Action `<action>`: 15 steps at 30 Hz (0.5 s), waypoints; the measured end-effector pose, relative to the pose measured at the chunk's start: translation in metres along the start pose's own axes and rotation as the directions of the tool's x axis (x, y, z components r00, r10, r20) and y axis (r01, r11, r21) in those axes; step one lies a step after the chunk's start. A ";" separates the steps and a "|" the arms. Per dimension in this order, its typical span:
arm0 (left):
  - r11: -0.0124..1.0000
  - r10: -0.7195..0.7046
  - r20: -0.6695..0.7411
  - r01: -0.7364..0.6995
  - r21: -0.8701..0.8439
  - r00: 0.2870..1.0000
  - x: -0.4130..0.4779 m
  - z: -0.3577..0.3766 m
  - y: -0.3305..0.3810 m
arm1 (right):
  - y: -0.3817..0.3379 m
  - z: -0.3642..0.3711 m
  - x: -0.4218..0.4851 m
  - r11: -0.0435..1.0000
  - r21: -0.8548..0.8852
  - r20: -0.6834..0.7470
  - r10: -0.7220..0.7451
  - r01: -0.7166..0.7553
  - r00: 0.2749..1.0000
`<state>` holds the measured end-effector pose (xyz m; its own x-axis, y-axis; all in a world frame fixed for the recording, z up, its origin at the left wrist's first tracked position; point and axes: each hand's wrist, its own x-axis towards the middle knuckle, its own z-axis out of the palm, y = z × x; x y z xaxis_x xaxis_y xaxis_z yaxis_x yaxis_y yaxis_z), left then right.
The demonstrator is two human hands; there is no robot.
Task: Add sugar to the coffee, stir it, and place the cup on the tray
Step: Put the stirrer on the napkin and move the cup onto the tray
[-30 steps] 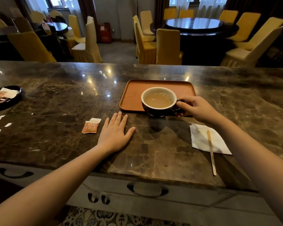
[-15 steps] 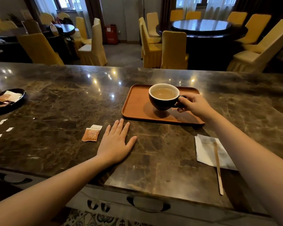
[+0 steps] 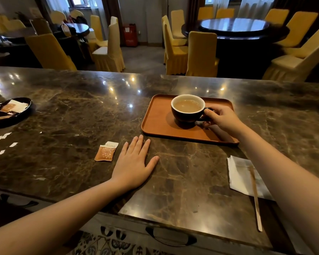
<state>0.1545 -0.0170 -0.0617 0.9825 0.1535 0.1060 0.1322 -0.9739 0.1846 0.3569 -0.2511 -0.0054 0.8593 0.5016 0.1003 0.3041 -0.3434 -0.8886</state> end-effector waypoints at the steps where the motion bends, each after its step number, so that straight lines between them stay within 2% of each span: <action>1: 1.000 0.000 -0.002 0.000 -0.001 1.000 0.000 0.000 0.000 | 0.000 0.000 0.000 1.000 0.008 -0.001 -0.003 0.003 1.000; 15: 1.000 -0.002 -0.028 0.001 -0.006 1.000 0.000 0.003 -0.001 | 0.009 -0.003 0.011 0.998 0.055 -0.024 -0.012 0.013 1.000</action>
<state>0.1544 -0.0167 -0.0646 0.9782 0.1596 0.1325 0.1328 -0.9726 0.1910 0.3706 -0.2507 -0.0107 0.8651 0.4866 0.1217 0.2925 -0.2923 -0.9105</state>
